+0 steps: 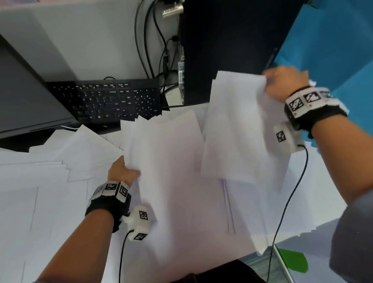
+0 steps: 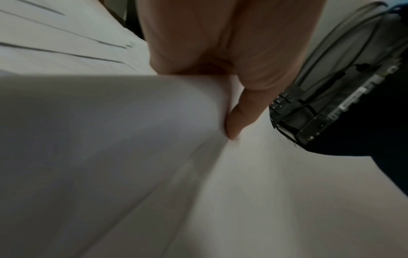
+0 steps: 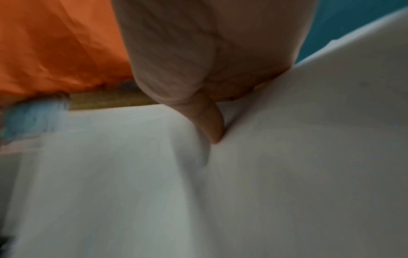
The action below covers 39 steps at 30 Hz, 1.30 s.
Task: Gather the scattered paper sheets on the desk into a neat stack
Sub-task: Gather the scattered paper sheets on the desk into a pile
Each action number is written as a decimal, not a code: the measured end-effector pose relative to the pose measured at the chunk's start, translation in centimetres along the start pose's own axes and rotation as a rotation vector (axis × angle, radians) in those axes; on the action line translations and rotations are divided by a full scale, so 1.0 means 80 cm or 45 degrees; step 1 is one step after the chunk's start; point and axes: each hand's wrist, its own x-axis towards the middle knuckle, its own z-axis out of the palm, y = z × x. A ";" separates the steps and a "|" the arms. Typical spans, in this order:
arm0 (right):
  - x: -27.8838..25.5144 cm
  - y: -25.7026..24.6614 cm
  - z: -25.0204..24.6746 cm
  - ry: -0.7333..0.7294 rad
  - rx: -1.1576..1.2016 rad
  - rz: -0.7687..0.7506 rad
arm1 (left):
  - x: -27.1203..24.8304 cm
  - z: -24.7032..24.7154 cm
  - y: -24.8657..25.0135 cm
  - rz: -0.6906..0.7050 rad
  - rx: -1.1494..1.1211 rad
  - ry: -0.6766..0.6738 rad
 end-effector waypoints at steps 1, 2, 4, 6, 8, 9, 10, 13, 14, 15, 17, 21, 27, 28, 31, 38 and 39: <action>0.004 0.002 -0.015 0.077 -0.030 -0.023 | -0.002 0.007 0.005 -0.013 0.037 -0.011; 0.011 0.007 -0.031 0.147 -0.051 -0.048 | -0.004 0.015 0.011 -0.017 0.075 -0.015; 0.024 0.014 -0.058 0.189 -0.030 -0.089 | -0.004 0.025 0.018 -0.021 0.142 0.001; 0.038 0.021 -0.071 0.030 0.082 -0.105 | -0.006 0.027 0.019 -0.036 0.168 0.037; 0.048 0.028 -0.061 -0.248 0.185 -0.103 | -0.007 0.027 0.019 -0.059 0.178 0.087; 0.050 0.031 -0.044 -0.373 0.178 -0.116 | -0.007 0.026 0.018 -0.076 0.188 0.112; 0.048 0.032 -0.022 -0.480 0.127 -0.133 | -0.006 0.024 0.017 -0.086 0.191 0.134; 0.048 0.042 0.077 -0.741 -0.044 -0.124 | -0.003 0.023 0.014 -0.118 0.220 0.149; 0.045 0.045 0.109 -0.817 -0.056 -0.134 | -0.003 0.024 0.013 -0.124 0.230 0.155; 0.037 0.046 0.134 -0.869 -0.059 -0.147 | -0.003 0.023 0.013 -0.131 0.237 0.158; 0.012 0.043 0.162 -0.917 -0.095 -0.212 | -0.004 0.024 0.011 -0.141 0.248 0.159; -0.010 0.055 0.192 -0.904 -0.131 -0.297 | -0.008 0.024 0.016 -0.131 0.259 0.171; 0.009 0.084 0.144 -0.574 0.081 -0.298 | -0.021 0.025 0.011 -0.118 0.223 0.217; 0.015 0.087 0.125 -0.486 0.162 -0.267 | -0.023 0.025 0.009 -0.120 0.208 0.224; 0.026 0.107 0.067 -0.203 0.360 -0.058 | -0.033 0.026 0.006 -0.129 0.157 0.247; -0.030 0.176 0.076 -0.307 0.350 0.441 | -0.061 0.024 -0.016 -0.140 0.096 0.299; -0.053 0.182 0.087 -0.383 0.354 0.467 | -0.065 0.024 -0.019 -0.152 0.096 0.305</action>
